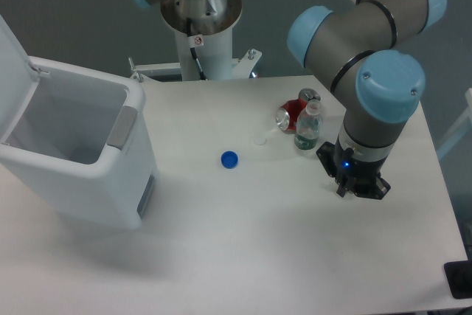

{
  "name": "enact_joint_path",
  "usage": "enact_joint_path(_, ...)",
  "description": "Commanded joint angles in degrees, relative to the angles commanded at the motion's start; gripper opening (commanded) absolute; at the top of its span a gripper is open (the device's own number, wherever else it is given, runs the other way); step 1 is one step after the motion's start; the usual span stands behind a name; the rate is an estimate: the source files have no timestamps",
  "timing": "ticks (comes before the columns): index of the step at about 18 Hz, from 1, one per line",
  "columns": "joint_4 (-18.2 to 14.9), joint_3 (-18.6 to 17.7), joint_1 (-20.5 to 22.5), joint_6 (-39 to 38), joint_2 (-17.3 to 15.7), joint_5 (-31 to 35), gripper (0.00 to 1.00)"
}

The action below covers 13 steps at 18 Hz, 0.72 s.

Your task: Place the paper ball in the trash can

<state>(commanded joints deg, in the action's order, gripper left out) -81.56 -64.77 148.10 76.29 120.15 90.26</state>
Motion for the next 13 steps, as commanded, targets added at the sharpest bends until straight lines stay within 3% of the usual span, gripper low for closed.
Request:
enact_joint_path(8, 0.1, -0.1, -1.5, -2.0, -0.5, -1.7, 0.0)
enact_joint_path(13, 0.0, -1.6, -3.5, -8.9, -5.1, -6.8, 0.0)
